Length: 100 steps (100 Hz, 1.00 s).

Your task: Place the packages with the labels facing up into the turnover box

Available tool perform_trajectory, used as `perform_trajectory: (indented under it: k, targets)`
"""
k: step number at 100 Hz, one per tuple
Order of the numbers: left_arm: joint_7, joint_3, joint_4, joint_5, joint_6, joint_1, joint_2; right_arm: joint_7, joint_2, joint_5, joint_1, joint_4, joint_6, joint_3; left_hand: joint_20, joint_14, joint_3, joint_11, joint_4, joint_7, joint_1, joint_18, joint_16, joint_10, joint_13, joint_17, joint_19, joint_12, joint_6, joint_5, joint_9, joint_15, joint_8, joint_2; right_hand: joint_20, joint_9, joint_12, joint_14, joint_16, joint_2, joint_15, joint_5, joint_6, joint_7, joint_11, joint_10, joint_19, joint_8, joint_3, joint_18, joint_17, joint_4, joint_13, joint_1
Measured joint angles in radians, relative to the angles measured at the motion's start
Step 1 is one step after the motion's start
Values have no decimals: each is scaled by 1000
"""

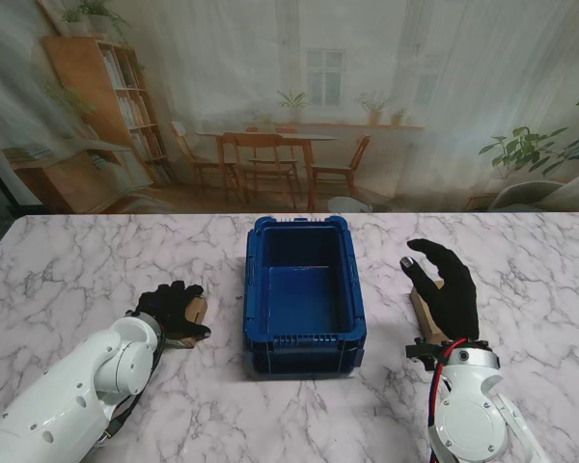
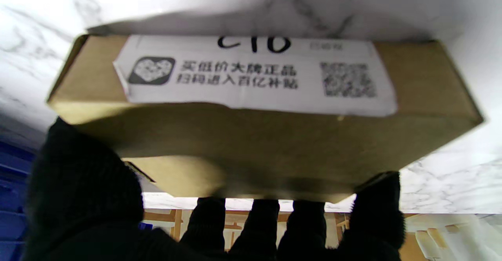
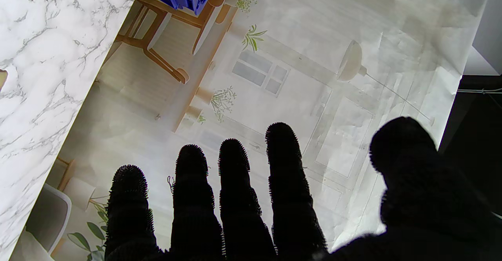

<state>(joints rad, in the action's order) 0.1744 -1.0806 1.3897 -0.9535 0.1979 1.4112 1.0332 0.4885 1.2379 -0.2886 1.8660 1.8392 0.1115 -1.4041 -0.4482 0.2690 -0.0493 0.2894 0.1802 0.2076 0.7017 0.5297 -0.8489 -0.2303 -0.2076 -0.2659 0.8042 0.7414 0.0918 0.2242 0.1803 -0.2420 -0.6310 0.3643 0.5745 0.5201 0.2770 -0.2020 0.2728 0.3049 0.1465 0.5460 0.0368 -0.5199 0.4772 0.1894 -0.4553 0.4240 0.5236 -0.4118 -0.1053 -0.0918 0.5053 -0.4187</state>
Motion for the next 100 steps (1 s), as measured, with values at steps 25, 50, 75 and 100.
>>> perform_trajectory:
  k: [25,50,75,100]
  targets:
    - [-49,-22,0,5,6,24,8,2,0,0,0,0,0,0,-8,11,0,92,42,160,0,32,-25,0,-29,-39,38,76,0,0,11,-47,-237,12,1,0,0,0,0,0,0,0,0,0,0,0,0,0,0,0,0,0,0,0]
    - [-45,-46,15,2,9,39,11,2,0,0,0,0,-2,0,-8,13,180,110,51,176,3,74,-31,1,-54,-72,40,75,-7,1,23,-105,-241,12,1,0,0,0,0,0,0,0,0,0,0,0,1,0,0,0,0,0,0,0]
    - [-18,-91,80,-10,-2,52,11,2,1,2,0,1,-6,1,16,13,194,112,3,202,24,77,-37,0,-78,-97,40,56,-9,13,48,-105,-218,12,9,0,0,0,0,0,0,0,0,0,0,0,3,0,0,0,0,0,0,0]
    - [-13,-152,157,-23,-46,56,16,2,1,4,0,2,-12,2,39,12,194,112,-21,214,27,78,-37,-1,-87,-104,51,46,-9,23,50,-113,-206,12,10,0,0,0,0,0,0,0,0,0,0,0,3,0,0,0,-1,0,0,0]
